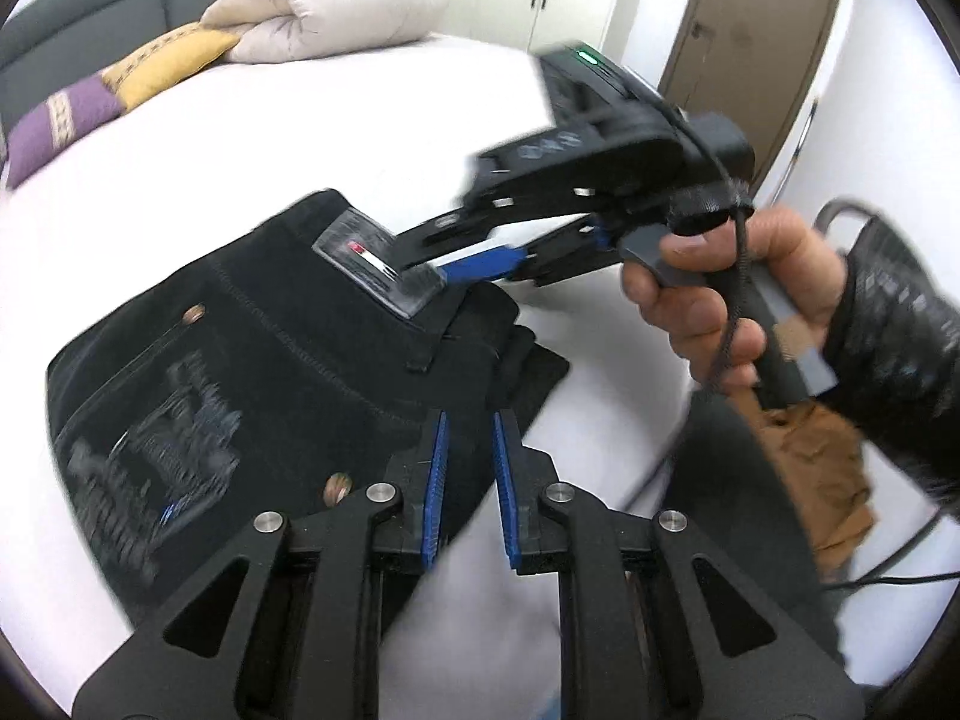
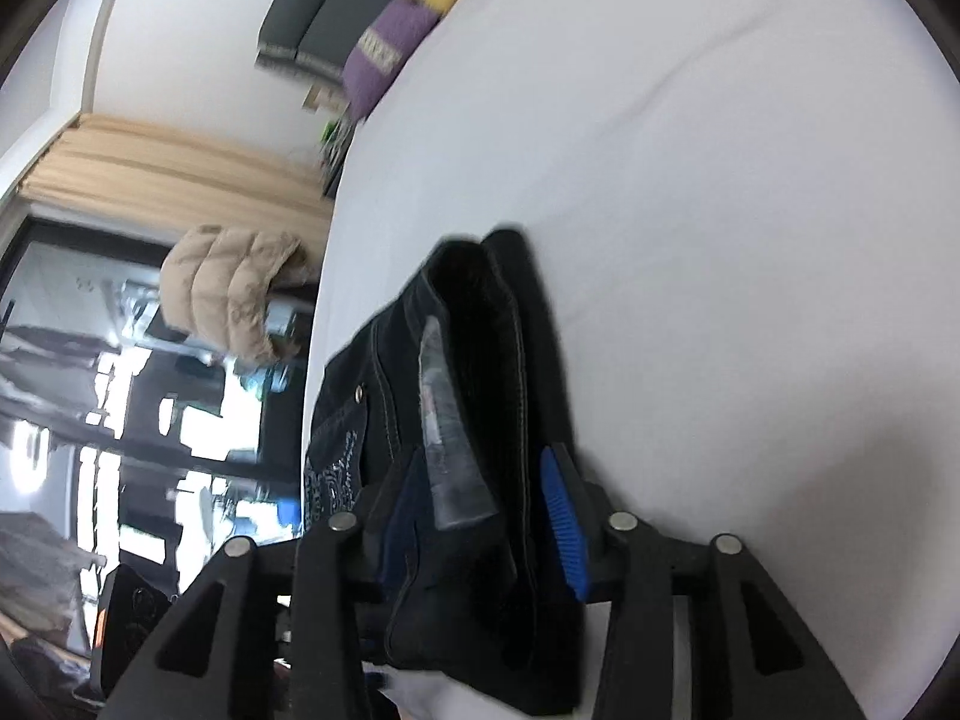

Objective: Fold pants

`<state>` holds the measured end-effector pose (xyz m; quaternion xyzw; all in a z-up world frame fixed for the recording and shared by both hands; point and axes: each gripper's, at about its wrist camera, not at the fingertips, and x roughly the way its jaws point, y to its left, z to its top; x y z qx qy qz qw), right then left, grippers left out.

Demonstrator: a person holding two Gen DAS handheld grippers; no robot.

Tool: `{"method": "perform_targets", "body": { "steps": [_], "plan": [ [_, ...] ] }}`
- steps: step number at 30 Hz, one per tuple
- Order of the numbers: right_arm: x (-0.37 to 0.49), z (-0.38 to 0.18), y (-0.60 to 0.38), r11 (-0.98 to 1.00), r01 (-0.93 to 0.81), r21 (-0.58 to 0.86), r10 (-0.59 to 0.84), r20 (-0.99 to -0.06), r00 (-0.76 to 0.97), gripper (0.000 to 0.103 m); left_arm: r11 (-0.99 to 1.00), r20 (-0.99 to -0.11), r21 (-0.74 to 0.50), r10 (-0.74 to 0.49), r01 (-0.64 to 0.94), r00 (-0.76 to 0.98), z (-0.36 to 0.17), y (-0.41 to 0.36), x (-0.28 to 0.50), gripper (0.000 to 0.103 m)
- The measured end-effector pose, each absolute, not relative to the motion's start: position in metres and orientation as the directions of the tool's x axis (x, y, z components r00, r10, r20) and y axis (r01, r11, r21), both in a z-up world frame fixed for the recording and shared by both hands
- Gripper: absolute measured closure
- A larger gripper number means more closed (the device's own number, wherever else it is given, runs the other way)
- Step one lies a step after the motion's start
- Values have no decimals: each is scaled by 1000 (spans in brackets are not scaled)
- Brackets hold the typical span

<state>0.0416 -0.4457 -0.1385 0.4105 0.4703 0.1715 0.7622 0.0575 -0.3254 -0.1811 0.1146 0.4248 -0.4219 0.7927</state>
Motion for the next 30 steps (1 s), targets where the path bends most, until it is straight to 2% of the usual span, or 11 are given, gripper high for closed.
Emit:
{"method": "perform_targets", "body": {
  "steps": [1, 4, 8, 11, 14, 15, 18, 21, 24, 30],
  "plan": [
    [35, -131, -450, 614, 132, 778, 627, -582, 518, 57, 620, -759, -197, -587, 759, 282, -176, -315, 58, 88],
    [28, -108, -446, 623, 86, 777, 628, -563, 538, 76, 639, -711, -283, -640, 715, 290, -168, -278, 70, 88],
    [38, -86, -421, 634, -22, 773, 671, -536, 512, 86, 688, -685, -343, -649, 639, 332, -175, -253, 106, 88],
    [55, -96, -403, 641, -30, 767, 692, -561, 455, 88, 701, -672, -406, -664, 586, 328, -192, -234, 155, 88],
    [70, -130, -407, 653, 65, 755, 671, -616, 413, 91, 705, -663, -506, -686, 496, 299, -217, -213, 208, 88],
    [71, -140, -412, 647, 100, 756, 668, -624, 405, 103, 714, -663, -533, -685, 454, 300, -227, -203, 220, 88],
    [64, -165, -425, 575, 134, 807, 703, -571, 423, 103, 661, -609, -655, -749, 366, 262, -259, -171, 234, 88],
    [57, -176, -429, 521, 140, 842, 724, -523, 450, 103, 613, -571, -699, -788, 367, 229, -277, -162, 221, 89],
    [55, -177, -428, 523, 129, 842, 719, -518, 464, 103, 568, -525, -738, -822, 364, 220, -279, -147, 201, 89],
    [46, -175, -423, 536, 104, 838, 703, -511, 494, 103, 569, -549, -688, -814, 451, 189, -282, -146, 139, 89]
  ]
}}
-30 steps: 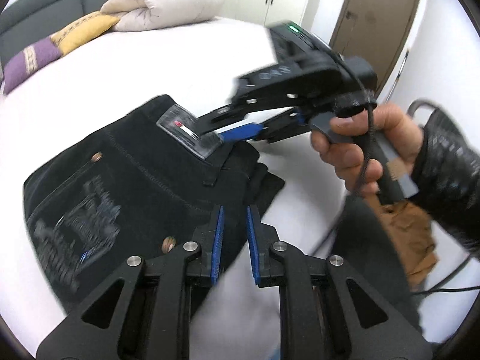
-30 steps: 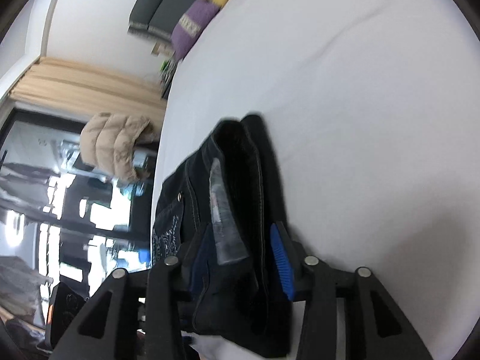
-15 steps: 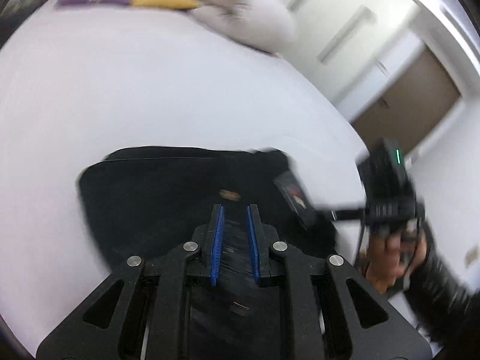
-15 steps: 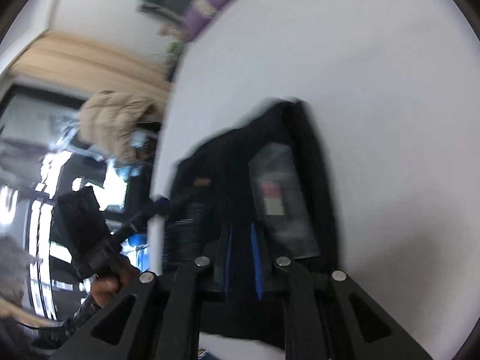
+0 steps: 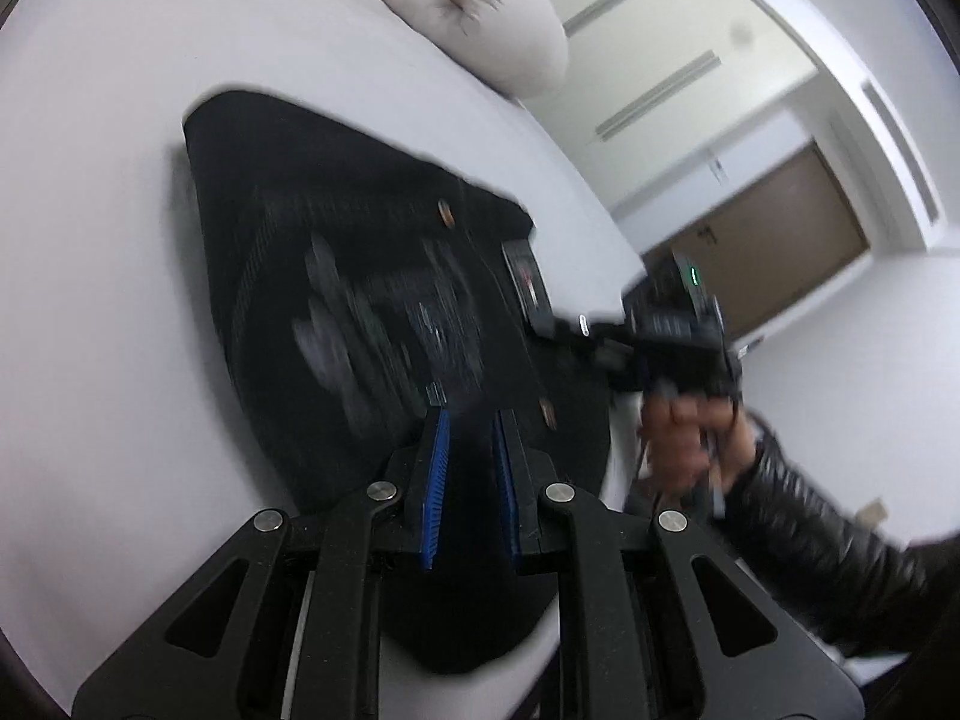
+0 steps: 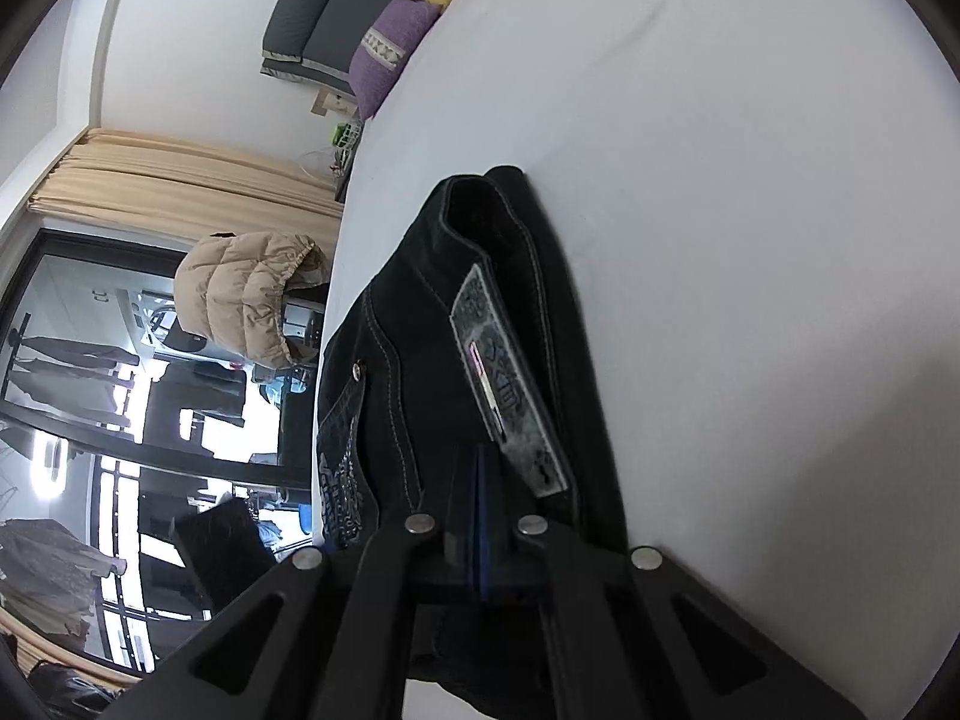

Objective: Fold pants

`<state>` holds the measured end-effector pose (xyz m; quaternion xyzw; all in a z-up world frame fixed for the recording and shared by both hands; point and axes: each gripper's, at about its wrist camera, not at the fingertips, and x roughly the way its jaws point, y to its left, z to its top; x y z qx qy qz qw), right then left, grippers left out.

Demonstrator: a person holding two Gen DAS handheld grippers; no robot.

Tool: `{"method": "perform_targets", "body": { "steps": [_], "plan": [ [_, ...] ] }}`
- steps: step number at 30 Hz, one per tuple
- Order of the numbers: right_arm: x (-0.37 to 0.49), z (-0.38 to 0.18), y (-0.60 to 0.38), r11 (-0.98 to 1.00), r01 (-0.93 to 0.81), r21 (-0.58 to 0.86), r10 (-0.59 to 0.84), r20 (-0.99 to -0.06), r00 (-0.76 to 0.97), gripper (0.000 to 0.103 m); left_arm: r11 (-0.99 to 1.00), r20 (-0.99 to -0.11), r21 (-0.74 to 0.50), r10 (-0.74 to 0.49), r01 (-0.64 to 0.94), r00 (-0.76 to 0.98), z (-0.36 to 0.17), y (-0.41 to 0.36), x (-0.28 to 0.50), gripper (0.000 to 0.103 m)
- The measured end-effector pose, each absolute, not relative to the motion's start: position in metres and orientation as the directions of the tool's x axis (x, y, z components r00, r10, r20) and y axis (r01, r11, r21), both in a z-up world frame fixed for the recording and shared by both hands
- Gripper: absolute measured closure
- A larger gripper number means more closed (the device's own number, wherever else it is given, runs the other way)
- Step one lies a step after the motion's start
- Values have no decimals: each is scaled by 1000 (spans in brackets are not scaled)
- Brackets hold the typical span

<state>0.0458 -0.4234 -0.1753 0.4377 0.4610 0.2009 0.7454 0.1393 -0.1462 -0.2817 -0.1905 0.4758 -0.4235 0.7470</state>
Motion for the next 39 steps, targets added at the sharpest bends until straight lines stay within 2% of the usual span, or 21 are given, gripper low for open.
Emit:
{"method": "perform_targets", "body": {
  "steps": [5, 6, 8, 10, 12, 13, 14, 15, 16, 17, 21, 25, 27, 29, 33, 39],
  "plan": [
    [29, -167, -423, 538, 115, 835, 687, -514, 514, 101, 588, -561, -649, -799, 483, 218, -273, -142, 114, 89],
    [26, -161, -424, 549, 115, 828, 679, -522, 516, 94, 590, -561, -653, -798, 476, 220, -273, -141, 114, 89],
    [18, -141, -425, 570, 92, 817, 655, -519, 549, 49, 602, -570, -641, -789, 476, 230, -269, -138, 113, 88],
    [7, -115, -431, 596, 50, 802, 623, -501, 600, 36, 612, -573, -632, -782, 476, 244, -263, -137, 114, 88],
    [8, -102, -436, 627, 29, 778, 608, -512, 606, 36, 655, -588, -605, -751, 452, 301, -255, -132, 120, 88],
    [12, -99, -437, 637, 24, 771, 609, -521, 598, 36, 670, -592, -604, -740, 432, 320, -255, -131, 120, 84],
    [20, -100, -439, 646, 31, 763, 609, -540, 581, 36, 678, -593, -610, -734, 410, 331, -256, -126, 127, 64],
    [26, -103, -440, 654, 46, 755, 606, -560, 564, 36, 685, -597, -611, -728, 395, 339, -259, -122, 130, 49],
    [34, -108, -441, 660, 58, 749, 607, -578, 546, 36, 707, -609, -604, -707, 368, 359, -261, -118, 136, 17],
    [42, -113, -440, 665, 67, 744, 607, -591, 531, 36, 726, -616, -601, -687, 334, 386, -263, -115, 142, 12],
    [64, -141, -443, 650, 134, 748, 623, -625, 470, 37, 707, -621, -652, -705, 274, 342, -272, -120, 168, 12],
    [79, -154, -436, 662, 127, 739, 640, -645, 419, 42, 708, -666, -665, -706, 238, 239, -289, -153, 189, 14],
    [86, -158, -436, 644, 134, 753, 656, -634, 410, 45, 734, -702, -637, -679, 235, 215, -293, -165, 195, 22],
    [90, -161, -431, 647, 136, 750, 658, -640, 396, 51, 767, -742, -591, -639, 252, 204, -294, -176, 197, 47],
    [94, -162, -415, 694, 119, 710, 631, -680, 373, 63, 822, -803, -486, -554, 295, 219, -285, -184, 189, 56],
    [87, -151, -407, 731, 112, 673, 587, -704, 399, 79, 852, -834, -392, -488, 347, 256, -272, -201, 189, 65]
  ]
}}
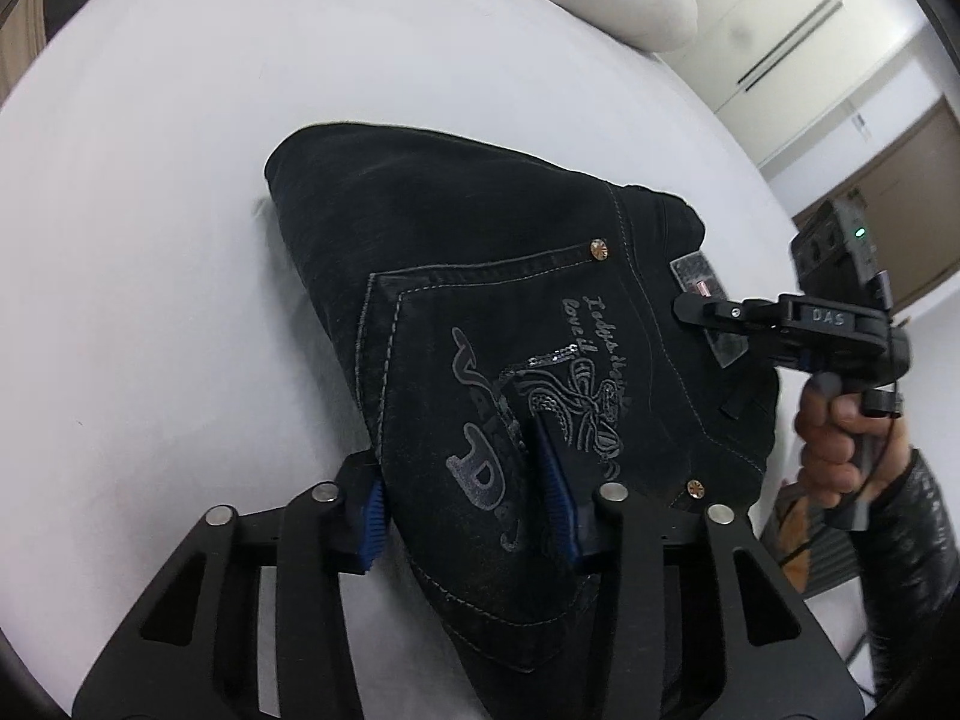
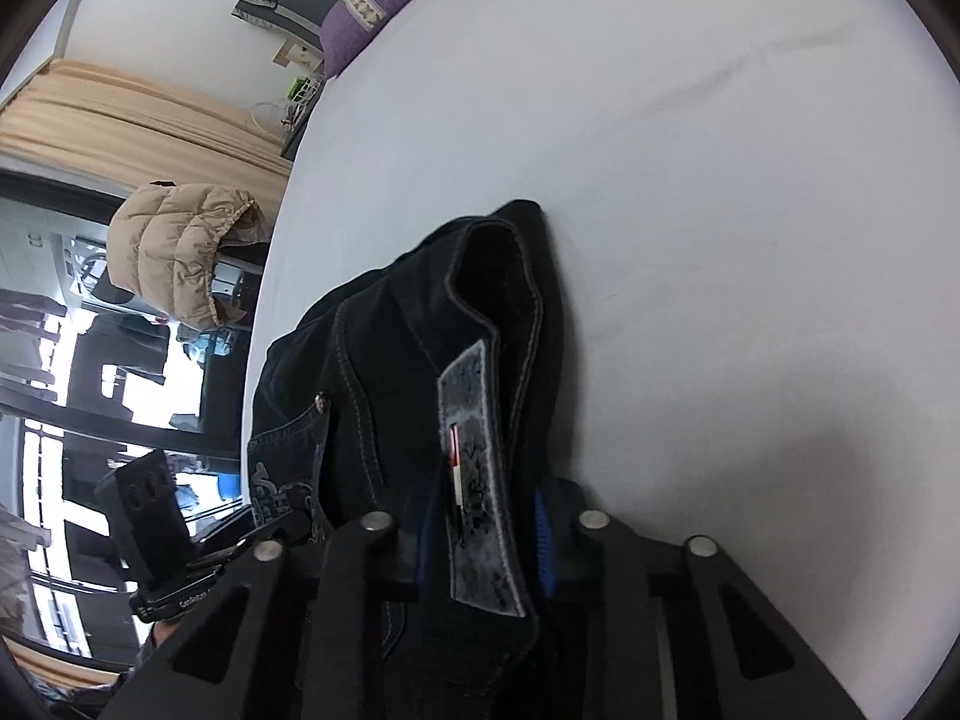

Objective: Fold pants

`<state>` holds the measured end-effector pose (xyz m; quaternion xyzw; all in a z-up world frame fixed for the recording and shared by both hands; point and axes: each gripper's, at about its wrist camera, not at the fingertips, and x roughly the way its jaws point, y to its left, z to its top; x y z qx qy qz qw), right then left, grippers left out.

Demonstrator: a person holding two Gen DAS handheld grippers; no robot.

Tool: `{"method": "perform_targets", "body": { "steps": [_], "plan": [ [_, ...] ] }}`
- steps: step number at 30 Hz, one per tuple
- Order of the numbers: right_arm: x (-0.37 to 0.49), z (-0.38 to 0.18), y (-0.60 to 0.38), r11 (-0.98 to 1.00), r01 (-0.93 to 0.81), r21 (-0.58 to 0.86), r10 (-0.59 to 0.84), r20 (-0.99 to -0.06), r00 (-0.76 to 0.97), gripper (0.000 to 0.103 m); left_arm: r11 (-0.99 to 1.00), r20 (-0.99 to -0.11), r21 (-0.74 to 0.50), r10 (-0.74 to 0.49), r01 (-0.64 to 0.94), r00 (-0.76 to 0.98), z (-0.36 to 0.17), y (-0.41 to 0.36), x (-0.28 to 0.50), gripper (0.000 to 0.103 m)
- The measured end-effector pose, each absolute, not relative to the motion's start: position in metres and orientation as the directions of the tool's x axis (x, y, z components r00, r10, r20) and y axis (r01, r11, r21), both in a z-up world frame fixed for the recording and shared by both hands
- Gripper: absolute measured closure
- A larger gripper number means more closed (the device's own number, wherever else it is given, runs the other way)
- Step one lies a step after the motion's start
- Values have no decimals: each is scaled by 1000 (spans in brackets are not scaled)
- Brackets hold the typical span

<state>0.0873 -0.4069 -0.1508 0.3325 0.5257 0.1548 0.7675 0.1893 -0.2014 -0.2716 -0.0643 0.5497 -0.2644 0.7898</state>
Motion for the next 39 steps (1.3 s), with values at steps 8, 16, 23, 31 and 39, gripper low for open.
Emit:
{"method": "perform_targets", "body": {
  "steps": [8, 16, 23, 31, 39],
  "plan": [
    [82, -119, -390, 781, 90, 618, 519, -723, 456, 83, 858, -835, -315, -454, 407, 311, -256, -207, 181, 76],
    [85, -87, -367, 804, 40, 593, 505, -716, 481, 84, 862, -810, -295, -454, 412, 371, -238, -196, 174, 79],
    [103, -64, -341, 798, -5, 603, 524, -689, 502, 84, 876, -782, -267, -441, 402, 441, -220, -167, 178, 79],
    [155, -57, -296, 790, -55, 610, 555, -675, 486, 84, 904, -777, -214, -387, 370, 497, -205, -106, 208, 79],
    [206, -82, -268, 765, -44, 643, 590, -672, 447, 84, 921, -797, -216, -359, 325, 486, -222, -28, 250, 79]
  ]
}}
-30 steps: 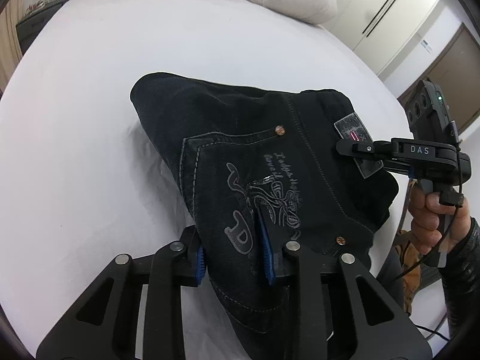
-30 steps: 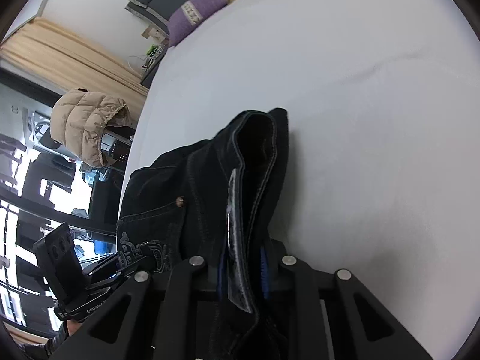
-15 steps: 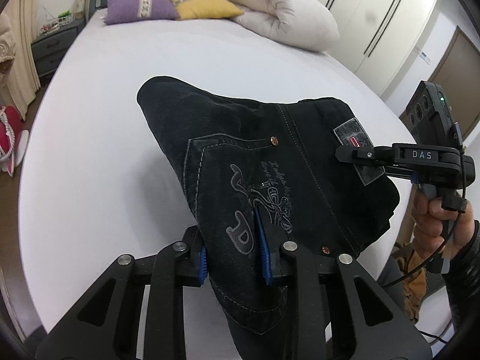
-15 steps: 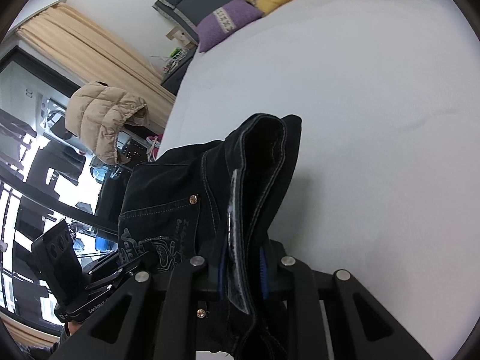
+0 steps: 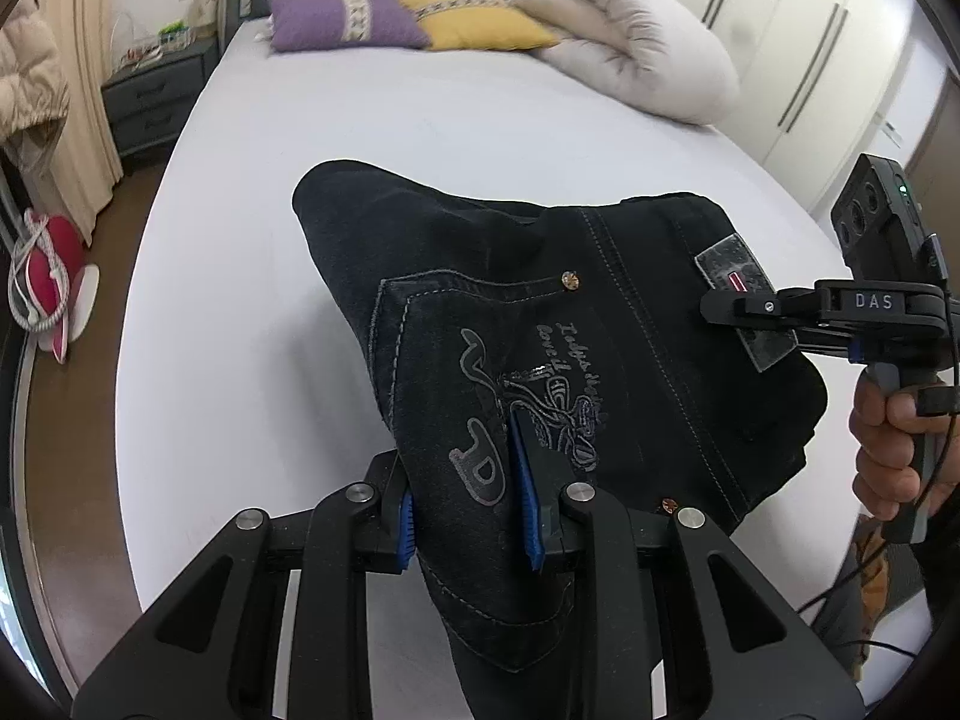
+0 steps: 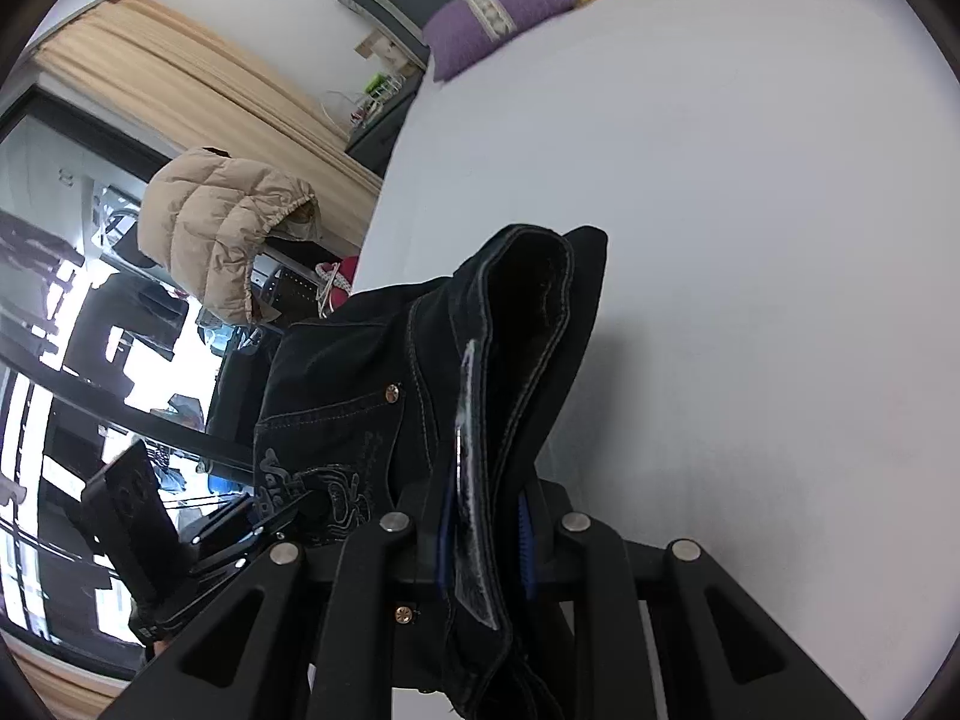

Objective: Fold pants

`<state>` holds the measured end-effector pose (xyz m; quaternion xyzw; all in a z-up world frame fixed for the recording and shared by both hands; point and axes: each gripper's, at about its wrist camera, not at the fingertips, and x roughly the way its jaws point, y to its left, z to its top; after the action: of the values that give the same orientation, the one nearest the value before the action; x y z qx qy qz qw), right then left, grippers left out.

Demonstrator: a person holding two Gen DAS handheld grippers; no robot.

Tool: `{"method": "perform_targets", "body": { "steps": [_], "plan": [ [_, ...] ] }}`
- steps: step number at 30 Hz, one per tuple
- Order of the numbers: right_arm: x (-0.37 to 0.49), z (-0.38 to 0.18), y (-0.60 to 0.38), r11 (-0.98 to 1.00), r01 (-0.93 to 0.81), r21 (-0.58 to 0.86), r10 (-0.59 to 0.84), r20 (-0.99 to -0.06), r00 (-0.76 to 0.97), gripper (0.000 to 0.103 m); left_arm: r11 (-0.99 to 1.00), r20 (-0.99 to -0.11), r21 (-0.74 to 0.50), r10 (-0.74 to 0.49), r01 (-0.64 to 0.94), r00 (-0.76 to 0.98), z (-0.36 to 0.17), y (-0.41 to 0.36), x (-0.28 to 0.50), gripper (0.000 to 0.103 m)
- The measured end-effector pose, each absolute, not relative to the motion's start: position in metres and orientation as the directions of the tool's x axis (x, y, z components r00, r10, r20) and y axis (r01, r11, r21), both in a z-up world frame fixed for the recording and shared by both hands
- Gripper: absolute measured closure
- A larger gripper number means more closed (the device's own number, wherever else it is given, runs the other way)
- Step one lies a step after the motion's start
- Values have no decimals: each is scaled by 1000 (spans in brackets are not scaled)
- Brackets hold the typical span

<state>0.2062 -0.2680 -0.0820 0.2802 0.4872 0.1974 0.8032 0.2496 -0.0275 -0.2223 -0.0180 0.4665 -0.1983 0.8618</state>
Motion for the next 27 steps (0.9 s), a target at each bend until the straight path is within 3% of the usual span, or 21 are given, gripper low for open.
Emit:
{"method": "perform_targets", "body": {
  "steps": [6, 11, 15, 18, 20, 23, 27],
  "plan": [
    [235, -130, -264, 750, 28, 661, 601, -699, 387, 84, 902, -805, -313, -418, 297, 421, -273, -6, 274, 78],
    [239, -173, -282, 640, 109, 760, 682, -628, 375, 74, 861, -760, -449, -509, 240, 405, -301, 20, 278, 62],
    [232, -190, -291, 557, 95, 825, 732, -542, 413, 73, 846, -734, -479, -532, 233, 421, -309, 30, 273, 59],
    [227, -190, -293, 539, 85, 838, 737, -518, 434, 68, 841, -727, -491, -539, 227, 425, -308, 34, 270, 58],
    [219, -186, -295, 544, 90, 834, 721, -520, 457, 57, 835, -720, -509, -546, 209, 427, -303, 36, 274, 57],
    [197, -178, -304, 550, 100, 829, 682, -514, 520, 42, 855, -729, -482, -511, 189, 455, -292, 39, 266, 50],
    [163, -161, -308, 598, 112, 794, 608, -540, 582, 39, 913, -740, -361, -404, 189, 538, -272, 35, 230, 45]
  ]
}}
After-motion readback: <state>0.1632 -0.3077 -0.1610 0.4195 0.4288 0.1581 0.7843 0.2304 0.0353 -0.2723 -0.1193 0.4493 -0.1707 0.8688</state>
